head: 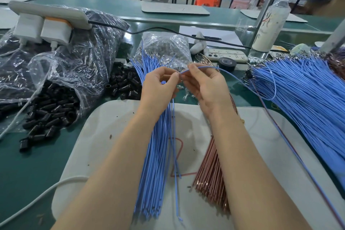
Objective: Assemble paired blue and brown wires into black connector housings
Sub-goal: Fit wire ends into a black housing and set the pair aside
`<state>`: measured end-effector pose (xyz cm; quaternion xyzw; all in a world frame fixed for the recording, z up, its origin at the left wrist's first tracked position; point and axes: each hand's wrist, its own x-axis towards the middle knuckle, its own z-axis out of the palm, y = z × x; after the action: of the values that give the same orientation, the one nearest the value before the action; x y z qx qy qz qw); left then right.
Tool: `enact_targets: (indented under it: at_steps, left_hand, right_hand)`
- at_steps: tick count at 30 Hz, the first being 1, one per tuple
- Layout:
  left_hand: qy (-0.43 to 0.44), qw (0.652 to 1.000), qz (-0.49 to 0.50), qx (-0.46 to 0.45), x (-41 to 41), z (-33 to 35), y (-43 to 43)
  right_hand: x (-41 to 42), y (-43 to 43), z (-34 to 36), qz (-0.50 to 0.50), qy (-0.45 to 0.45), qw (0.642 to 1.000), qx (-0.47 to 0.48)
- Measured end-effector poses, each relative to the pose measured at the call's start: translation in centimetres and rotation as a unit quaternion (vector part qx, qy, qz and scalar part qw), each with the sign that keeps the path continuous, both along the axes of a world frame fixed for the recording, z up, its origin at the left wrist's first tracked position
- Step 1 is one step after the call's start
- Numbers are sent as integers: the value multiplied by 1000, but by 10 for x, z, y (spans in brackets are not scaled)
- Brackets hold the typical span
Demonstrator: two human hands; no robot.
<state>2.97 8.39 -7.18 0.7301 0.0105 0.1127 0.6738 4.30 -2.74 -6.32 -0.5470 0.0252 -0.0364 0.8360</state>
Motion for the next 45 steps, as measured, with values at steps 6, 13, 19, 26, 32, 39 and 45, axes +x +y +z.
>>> enact_targets:
  at_steps: [6, 13, 19, 26, 32, 39, 45]
  left_hand:
    - [-35, 999, 3, 21, 0, -2, 0]
    - [82, 984, -53, -147, -2, 3, 2]
    - [85, 978, -81, -173, -2, 4, 6]
    - [93, 959, -127, -235, -2, 7, 7]
    - [78, 973, -84, -198, -1, 6, 5]
    - [81, 965, -62, -243, 1, 6, 4]
    - [66, 978, -62, -188, 4, 0, 6]
  right_hand:
    - [1, -1, -4, -2, 8, 997, -82]
    - [2, -3, -4, 5, -14, 994, -106]
    - [0, -4, -2, 23, -4, 996, -87]
    - [-2, -5, 2, 86, 36, 996, 7]
    - [-2, -6, 4, 54, 55, 995, 60]
    - [2, -9, 4, -17, 21, 999, 21]
    - [1, -12, 4, -89, -49, 990, -101]
